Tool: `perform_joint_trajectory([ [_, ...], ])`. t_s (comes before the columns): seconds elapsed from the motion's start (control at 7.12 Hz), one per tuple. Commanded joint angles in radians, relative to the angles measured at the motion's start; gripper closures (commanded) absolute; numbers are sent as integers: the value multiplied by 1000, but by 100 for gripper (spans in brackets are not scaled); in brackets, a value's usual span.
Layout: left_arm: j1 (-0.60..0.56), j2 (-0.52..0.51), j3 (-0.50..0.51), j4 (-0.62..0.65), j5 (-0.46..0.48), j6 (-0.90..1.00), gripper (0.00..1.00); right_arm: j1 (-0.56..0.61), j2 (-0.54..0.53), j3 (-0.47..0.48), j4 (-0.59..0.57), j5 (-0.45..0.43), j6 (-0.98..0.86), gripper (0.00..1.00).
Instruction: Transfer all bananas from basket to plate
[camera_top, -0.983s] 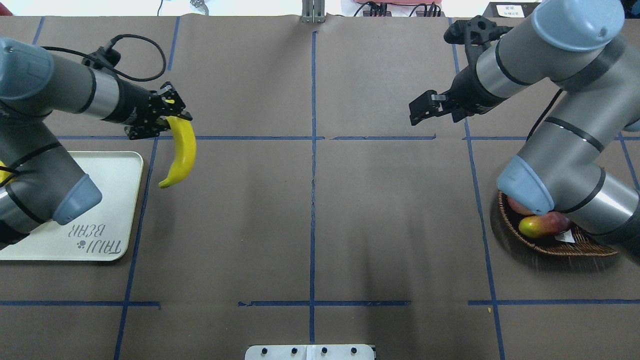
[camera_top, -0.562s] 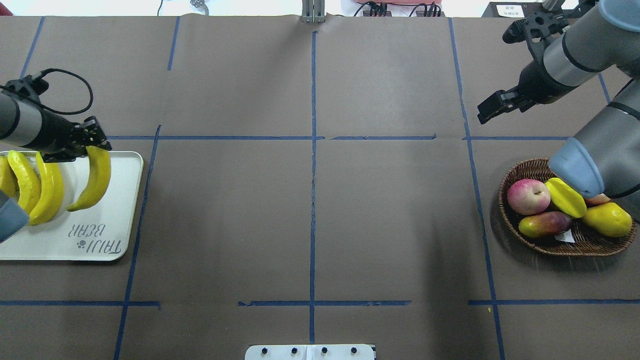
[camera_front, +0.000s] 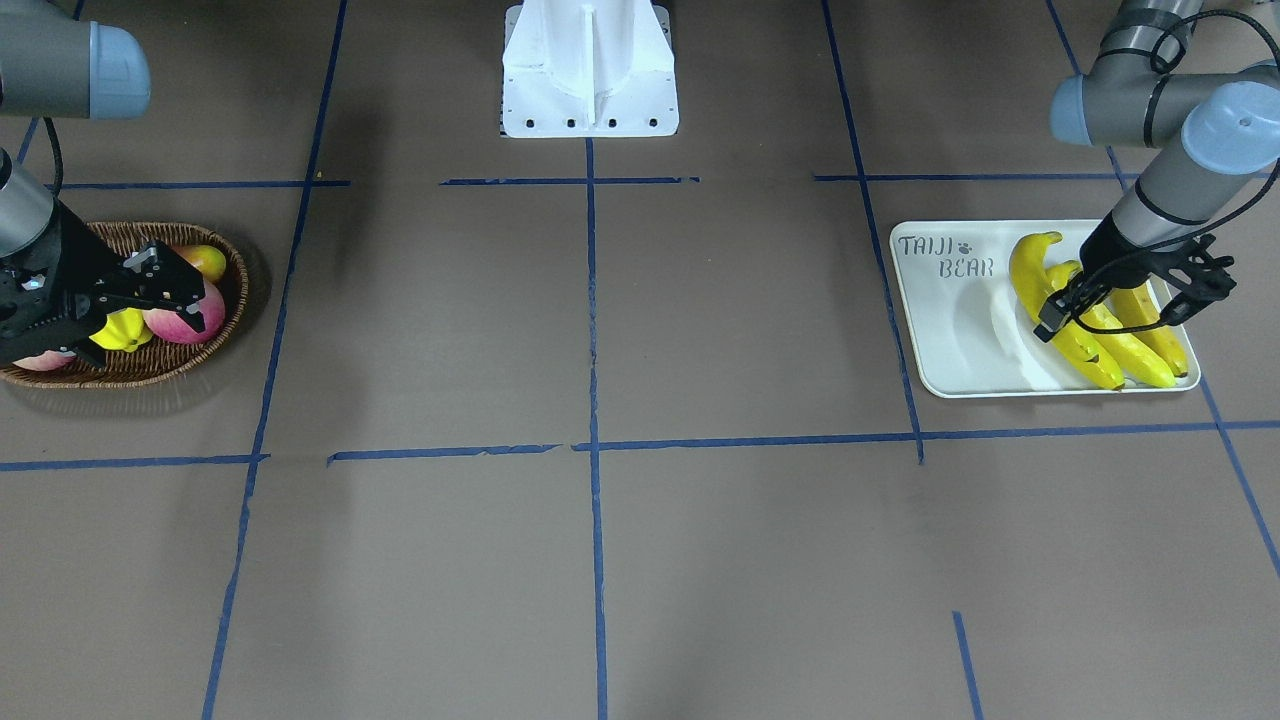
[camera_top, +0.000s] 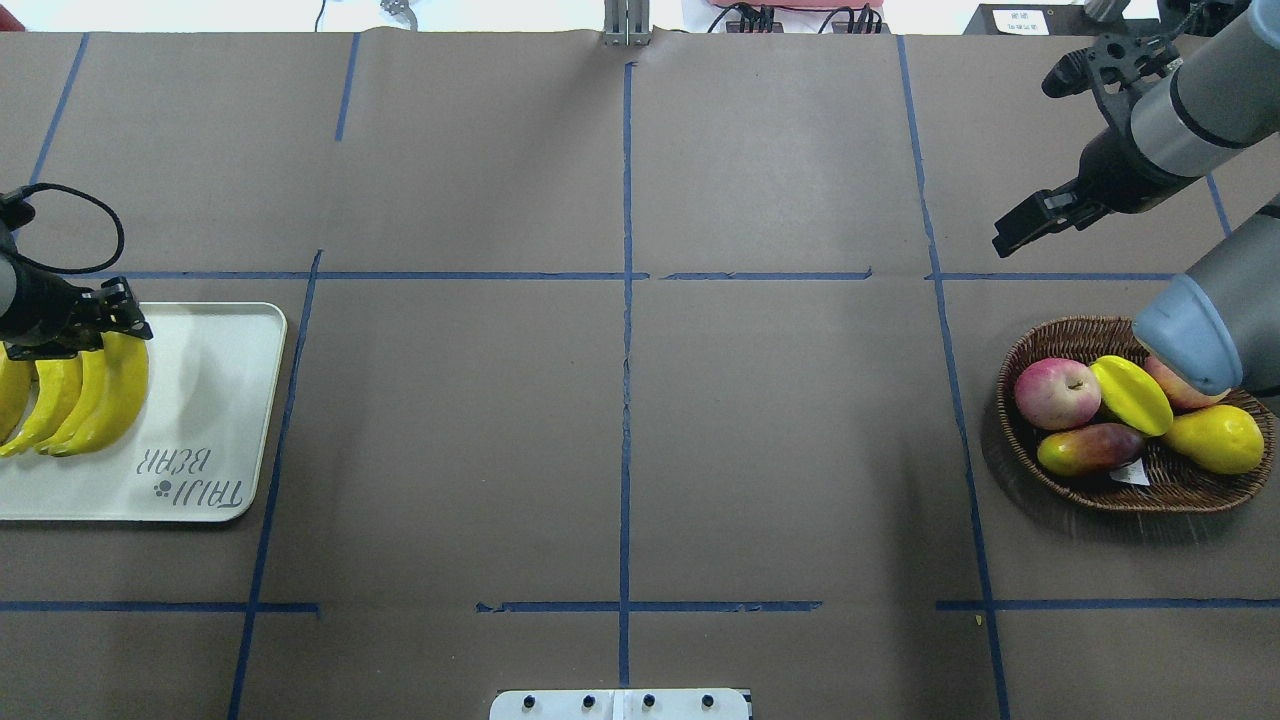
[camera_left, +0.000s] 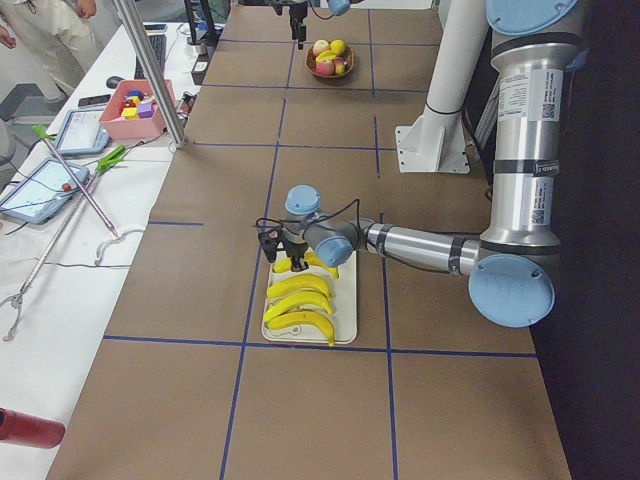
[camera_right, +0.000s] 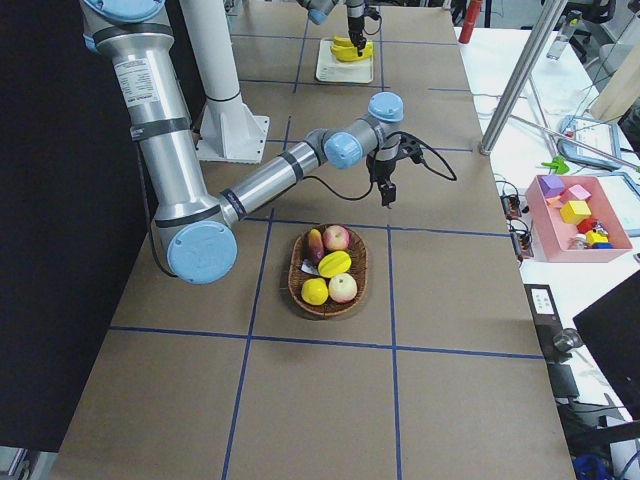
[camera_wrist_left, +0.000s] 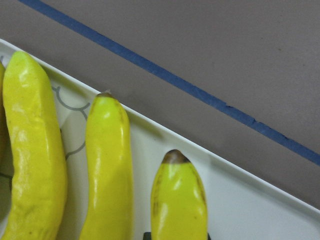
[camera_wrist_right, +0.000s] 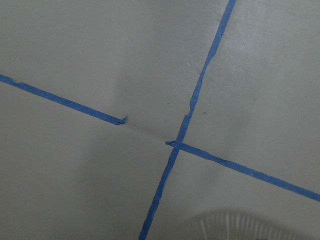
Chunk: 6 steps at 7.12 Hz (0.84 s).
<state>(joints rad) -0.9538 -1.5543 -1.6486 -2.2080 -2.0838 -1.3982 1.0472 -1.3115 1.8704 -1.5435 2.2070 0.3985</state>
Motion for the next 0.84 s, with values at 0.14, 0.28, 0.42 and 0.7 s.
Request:
perform_joint_trajectory([
  [0.14,3,-27,21,7,7,-114,95,1,0,1,2,-1,2,1],
  [0.28,1,-27,30,7,16,-131,94,1,0,1,2,-1,2,1],
  [0.42,1,-33,42,7,54,-134,94,1,0,0,2,-1,2,1],
  [0.7,1,-35,39,5,56,-99,1,4,0,3,2,0,3,1],
])
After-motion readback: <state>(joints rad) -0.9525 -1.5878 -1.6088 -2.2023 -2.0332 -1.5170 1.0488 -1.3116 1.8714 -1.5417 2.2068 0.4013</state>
